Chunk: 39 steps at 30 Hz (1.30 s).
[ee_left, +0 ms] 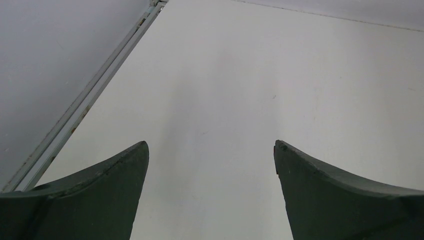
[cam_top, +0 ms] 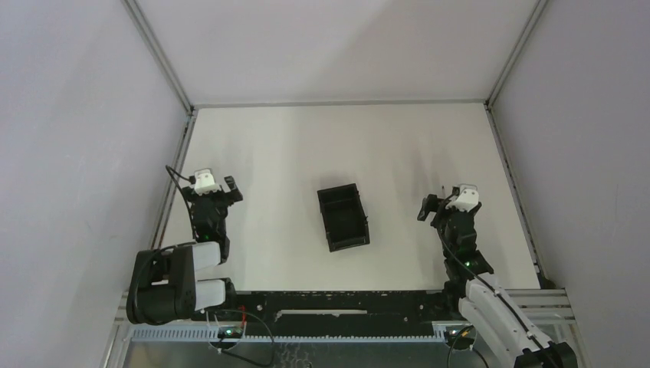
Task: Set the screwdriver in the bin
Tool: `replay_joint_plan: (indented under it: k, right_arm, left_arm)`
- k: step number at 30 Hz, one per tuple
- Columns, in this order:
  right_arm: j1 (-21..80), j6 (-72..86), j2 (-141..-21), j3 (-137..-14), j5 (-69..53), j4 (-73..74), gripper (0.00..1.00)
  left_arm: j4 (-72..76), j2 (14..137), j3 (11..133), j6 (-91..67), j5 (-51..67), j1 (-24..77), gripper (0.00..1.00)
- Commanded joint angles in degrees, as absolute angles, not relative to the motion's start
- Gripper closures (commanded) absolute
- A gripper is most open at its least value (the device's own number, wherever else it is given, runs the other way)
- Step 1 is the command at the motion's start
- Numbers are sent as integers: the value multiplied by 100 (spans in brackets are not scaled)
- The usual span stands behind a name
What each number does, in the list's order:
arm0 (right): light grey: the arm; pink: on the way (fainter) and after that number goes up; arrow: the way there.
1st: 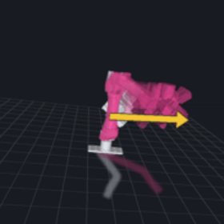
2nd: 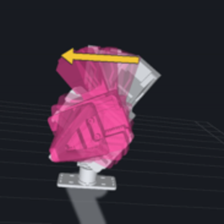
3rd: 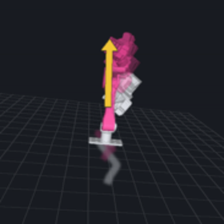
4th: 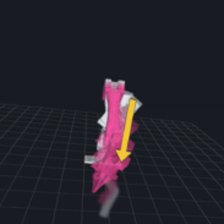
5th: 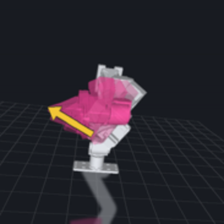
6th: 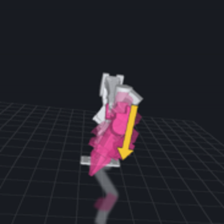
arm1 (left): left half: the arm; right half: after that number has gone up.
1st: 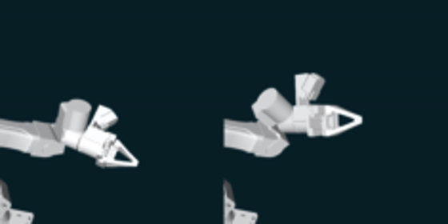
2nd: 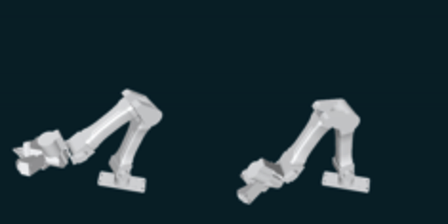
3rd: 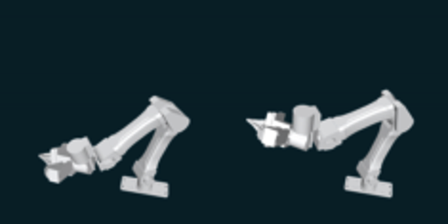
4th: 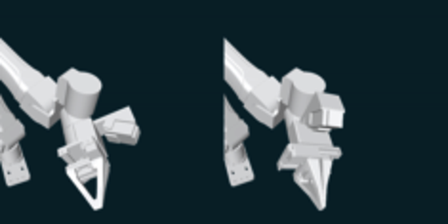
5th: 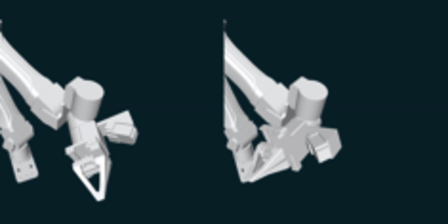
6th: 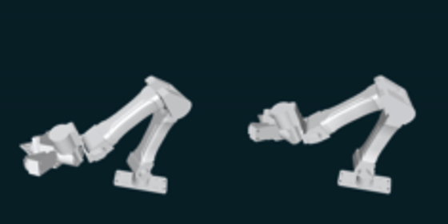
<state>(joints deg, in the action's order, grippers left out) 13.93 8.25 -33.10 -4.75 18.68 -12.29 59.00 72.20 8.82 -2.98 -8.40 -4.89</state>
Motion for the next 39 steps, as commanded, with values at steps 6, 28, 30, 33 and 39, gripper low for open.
replay_joint_plan:
  k: [6,28,30,33,39]
  right_arm:
    - [1140,1409,-4307,-2964,2070,1303,1]
    - [-91,1192,-8566,-4887,1088,3278,14]
    - [-150,1192,-8737,-4903,1026,3234,23]
    - [-216,1266,-8898,-4990,977,3293,53]
    - [-222,1335,-8496,-4992,988,3425,98]
  left_arm:
    - [6038,7181,1085,-202,-861,-448,0]
    - [6038,7181,1082,-201,-858,-448,0]
    - [6034,7181,1082,-201,-861,-448,0]
    - [6038,7181,1088,-196,-854,-451,0]
    - [6038,7181,1088,-196,-861,-448,0]
